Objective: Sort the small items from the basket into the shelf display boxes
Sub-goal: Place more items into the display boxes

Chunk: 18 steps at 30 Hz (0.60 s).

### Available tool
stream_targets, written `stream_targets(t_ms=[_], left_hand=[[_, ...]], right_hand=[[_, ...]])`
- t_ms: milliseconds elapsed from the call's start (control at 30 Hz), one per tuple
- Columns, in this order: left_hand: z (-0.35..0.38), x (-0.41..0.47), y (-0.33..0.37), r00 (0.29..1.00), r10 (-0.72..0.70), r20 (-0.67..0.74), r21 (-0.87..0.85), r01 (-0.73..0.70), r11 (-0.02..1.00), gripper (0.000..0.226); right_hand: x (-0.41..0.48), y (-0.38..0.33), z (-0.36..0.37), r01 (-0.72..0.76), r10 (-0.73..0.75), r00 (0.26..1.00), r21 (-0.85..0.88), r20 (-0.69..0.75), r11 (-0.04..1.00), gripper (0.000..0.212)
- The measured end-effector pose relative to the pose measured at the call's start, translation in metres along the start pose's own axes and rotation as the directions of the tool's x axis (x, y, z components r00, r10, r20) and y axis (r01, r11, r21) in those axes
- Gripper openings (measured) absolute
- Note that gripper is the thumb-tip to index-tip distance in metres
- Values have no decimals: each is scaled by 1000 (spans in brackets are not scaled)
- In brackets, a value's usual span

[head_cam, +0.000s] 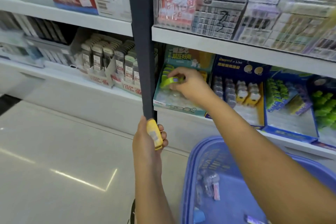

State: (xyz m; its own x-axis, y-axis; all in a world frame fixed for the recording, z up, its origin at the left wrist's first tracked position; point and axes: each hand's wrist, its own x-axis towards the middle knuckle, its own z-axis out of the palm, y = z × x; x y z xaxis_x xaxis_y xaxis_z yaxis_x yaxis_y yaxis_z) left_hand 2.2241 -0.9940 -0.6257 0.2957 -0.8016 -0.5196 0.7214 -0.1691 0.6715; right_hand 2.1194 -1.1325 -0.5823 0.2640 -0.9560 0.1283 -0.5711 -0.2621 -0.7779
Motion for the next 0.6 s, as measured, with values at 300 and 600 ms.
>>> stream_targets(t_ms=[300, 600], left_hand=[[-4, 6, 1, 999, -8, 43, -9, 8, 1000, 26], [-5, 6, 2, 998, 13, 55, -8, -13, 1000, 25]], right_hand=[[8, -5, 1, 124, -137, 990, -253, -34, 959, 33], [26, -8, 7, 268, -211, 962, -458, 173, 848, 36]])
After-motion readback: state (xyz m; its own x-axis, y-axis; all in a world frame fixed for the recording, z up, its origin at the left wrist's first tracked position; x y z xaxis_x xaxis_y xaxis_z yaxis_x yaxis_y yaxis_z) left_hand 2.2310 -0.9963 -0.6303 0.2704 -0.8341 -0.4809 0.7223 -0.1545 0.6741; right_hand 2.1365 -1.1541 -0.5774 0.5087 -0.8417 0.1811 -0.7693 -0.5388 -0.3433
